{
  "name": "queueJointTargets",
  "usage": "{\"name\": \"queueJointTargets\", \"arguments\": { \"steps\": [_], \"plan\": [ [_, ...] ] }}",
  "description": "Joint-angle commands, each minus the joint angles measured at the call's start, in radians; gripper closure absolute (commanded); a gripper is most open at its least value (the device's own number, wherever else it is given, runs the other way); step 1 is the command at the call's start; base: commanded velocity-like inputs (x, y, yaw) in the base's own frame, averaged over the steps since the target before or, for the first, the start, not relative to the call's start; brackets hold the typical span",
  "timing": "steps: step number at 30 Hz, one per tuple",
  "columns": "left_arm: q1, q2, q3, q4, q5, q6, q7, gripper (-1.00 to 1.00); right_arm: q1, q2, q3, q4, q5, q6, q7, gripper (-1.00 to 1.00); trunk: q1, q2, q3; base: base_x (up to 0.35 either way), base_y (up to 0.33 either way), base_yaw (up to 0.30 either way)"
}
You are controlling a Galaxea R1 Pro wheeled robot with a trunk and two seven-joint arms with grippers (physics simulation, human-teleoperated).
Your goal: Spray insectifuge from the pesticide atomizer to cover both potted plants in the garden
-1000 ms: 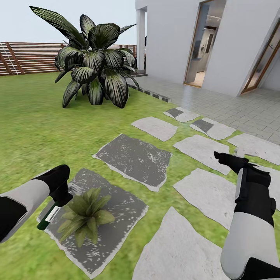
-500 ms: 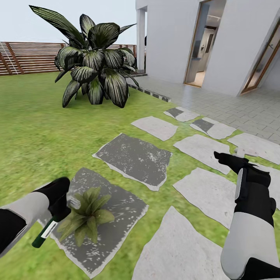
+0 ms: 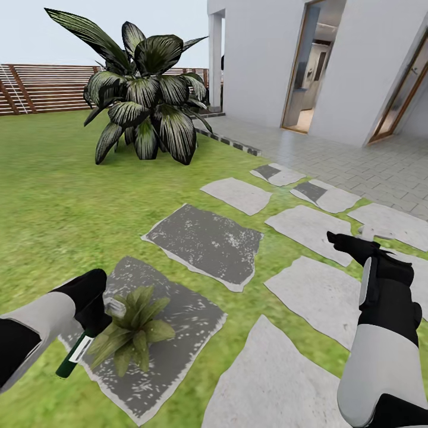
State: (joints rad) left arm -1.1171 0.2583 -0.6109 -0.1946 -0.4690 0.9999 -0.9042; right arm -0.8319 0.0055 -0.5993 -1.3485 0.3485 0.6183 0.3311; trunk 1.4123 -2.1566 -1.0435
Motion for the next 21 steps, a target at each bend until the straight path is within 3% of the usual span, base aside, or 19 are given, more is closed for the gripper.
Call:
{"name": "queueJointTargets", "arguments": {
  "steps": [1, 3, 7, 11, 16, 21],
  "plan": [
    [-0.009, 0.000, 0.001, -0.003, -0.011, 0.005, -0.010, 1.00, -0.001, 0.001, -0.002, -0.001, 0.010, 0.003, 0.009, -1.00, 0.000, 0.000, -0.001, 0.000, 0.000, 0.000],
    [-0.049, 0.000, 0.001, -0.003, -0.011, 0.005, -0.011, 1.00, -0.001, 0.000, -0.002, -0.001, 0.010, 0.003, 0.009, -1.00, 0.000, 0.000, -0.001, 0.000, 0.000, 0.000],
    [-0.064, -0.001, 0.002, -0.003, -0.011, 0.005, -0.010, 1.00, -0.001, 0.000, -0.002, -0.001, 0.010, 0.003, 0.009, -1.00, 0.000, 0.000, -0.001, 0.000, 0.000, 0.000],
    [-0.054, 0.000, 0.003, -0.003, -0.011, 0.005, -0.009, 1.00, -0.001, 0.000, -0.002, -0.001, 0.010, 0.003, 0.009, -1.00, 0.000, 0.000, -0.001, 0.000, 0.000, 0.000],
    [0.009, 0.004, 0.003, -0.002, -0.011, 0.001, -0.009, 1.00, -0.001, 0.000, -0.002, 0.000, 0.010, 0.003, 0.009, -1.00, 0.000, 0.000, -0.001, 0.000, 0.000, 0.000],
    [0.021, 0.008, 0.003, 0.000, -0.011, -0.001, -0.009, 1.00, -0.001, 0.000, -0.002, 0.000, 0.010, 0.003, 0.009, -1.00, 0.000, 0.000, -0.001, 0.000, 0.000, 0.000]
  ]
}}
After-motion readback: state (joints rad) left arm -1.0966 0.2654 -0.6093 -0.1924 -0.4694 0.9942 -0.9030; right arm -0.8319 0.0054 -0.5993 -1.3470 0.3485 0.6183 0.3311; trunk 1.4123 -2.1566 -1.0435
